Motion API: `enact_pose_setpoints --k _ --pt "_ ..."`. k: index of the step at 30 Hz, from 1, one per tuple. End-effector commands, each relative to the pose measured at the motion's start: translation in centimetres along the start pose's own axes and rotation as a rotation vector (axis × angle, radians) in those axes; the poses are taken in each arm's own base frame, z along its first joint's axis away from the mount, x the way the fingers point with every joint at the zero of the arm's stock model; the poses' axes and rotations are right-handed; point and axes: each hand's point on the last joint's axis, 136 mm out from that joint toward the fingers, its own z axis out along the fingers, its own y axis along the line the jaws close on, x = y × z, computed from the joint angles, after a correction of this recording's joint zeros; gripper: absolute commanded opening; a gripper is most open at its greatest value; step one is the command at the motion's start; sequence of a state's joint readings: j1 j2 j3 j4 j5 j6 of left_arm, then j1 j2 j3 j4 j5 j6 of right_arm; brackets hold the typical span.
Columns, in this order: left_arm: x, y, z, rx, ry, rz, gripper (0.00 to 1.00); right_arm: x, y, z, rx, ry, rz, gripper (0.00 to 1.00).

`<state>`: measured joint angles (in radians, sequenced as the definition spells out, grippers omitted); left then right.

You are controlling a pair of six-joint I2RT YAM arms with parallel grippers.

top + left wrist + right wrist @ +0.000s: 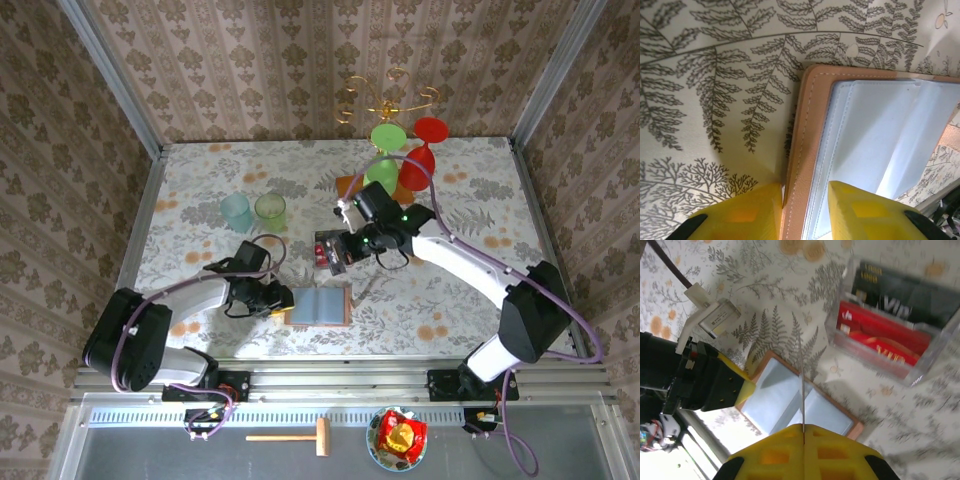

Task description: Take the credit cards out of the card holder

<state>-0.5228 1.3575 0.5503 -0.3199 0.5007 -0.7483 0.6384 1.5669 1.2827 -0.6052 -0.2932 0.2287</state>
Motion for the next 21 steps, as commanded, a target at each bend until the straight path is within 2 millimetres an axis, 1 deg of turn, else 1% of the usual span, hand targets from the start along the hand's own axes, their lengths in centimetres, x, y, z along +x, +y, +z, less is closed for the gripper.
enact_pose_setpoints --k 1,3,6,8,12,15,19,21 --pt "0.2 -0.9 -0.2 0.044 -0.003 0.000 0.30 0.1 -1.3 -0.1 0.078 0.077 -0.306 0.00" --pt "0.2 -1.1 -0.2 0.055 -0.002 -0.003 0.30 -0.8 -1.8 -0.3 0.109 0.093 -0.441 0.00" --pt "0.0 -1.3 -0.3 0.062 -0.008 0.000 0.30 -2.3 -2.7 -0.4 0.175 0.125 -0.589 0.00" --pt "-0.1 -1.4 -0.5 0.064 -0.014 0.002 0.30 -2.8 -3.0 -0.3 0.189 0.164 -0.706 0.00" --pt "-0.4 -1.2 -0.9 0.058 -0.032 0.001 0.30 -3.1 -3.8 0.2 0.193 0.250 -0.908 0.00" --pt "-0.9 -0.9 -1.4 0.055 -0.049 -0.004 0.30 -3.3 -4.3 0.9 0.185 0.315 -1.004 0.00" --pt "-1.3 -0.7 -2.1 0.046 -0.064 0.000 0.31 -3.7 -5.3 1.8 0.189 0.405 -1.061 0.00" --pt "-2.0 -0.3 -2.6 0.049 -0.086 -0.019 0.31 -3.8 -5.8 2.5 0.184 0.443 -1.075 0.00"
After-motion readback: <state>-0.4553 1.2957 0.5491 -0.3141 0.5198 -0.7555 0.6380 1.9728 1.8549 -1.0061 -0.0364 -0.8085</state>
